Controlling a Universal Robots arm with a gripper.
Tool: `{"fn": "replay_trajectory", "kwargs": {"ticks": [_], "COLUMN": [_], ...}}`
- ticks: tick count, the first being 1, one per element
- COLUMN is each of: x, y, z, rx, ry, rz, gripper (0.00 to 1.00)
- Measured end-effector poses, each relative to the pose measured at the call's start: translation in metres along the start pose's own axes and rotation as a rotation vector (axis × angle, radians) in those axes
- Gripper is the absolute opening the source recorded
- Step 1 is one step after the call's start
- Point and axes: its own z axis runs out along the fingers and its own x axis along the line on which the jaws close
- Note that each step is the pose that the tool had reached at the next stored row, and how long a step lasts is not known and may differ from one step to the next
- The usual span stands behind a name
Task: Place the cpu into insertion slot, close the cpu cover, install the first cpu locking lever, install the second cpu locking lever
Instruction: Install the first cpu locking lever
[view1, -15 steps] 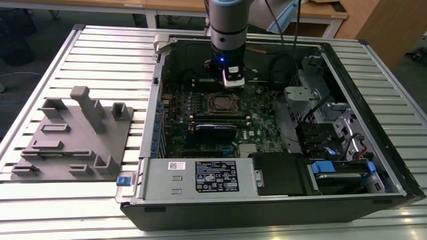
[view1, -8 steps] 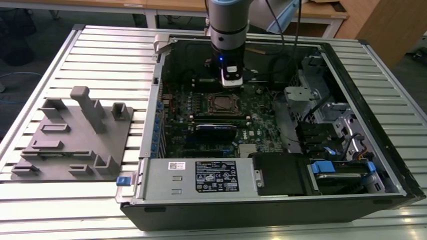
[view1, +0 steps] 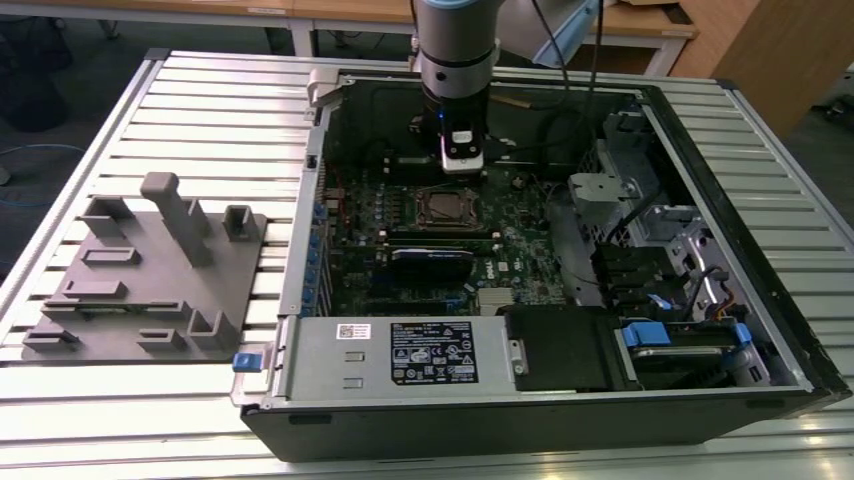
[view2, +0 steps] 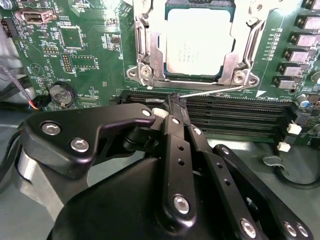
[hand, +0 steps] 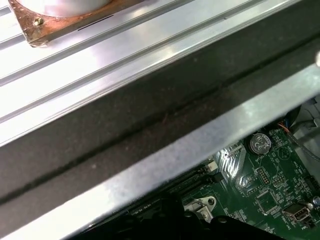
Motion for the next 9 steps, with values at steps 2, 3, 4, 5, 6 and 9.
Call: {"fn": "replay_trajectory", "kwargs": {"ticks": [2,3,4,5,6,9], "x": [0.0001,0.0001,0.0001,0.0001,0.0001,0.0001], "y": [0.0000,0.0000,0.0000,0.0000,0.0000,0.0000], "z": [0.0001,0.0003,0.0004,0.0005,0.0005,0.0005], "rx": [-0.0012,-0.0027,-0.0045,-0.0059,-0.0063,-0.0065], "ry": [-0.0021,-0.0047,-0.0078,-0.0103,-0.0109,-0.0113], "rz": [0.000,0.000,-0.001,-0.001,-0.002,-0.002], "gripper": [0.10,0.10,0.10,0.10,0.10,0.10]}}
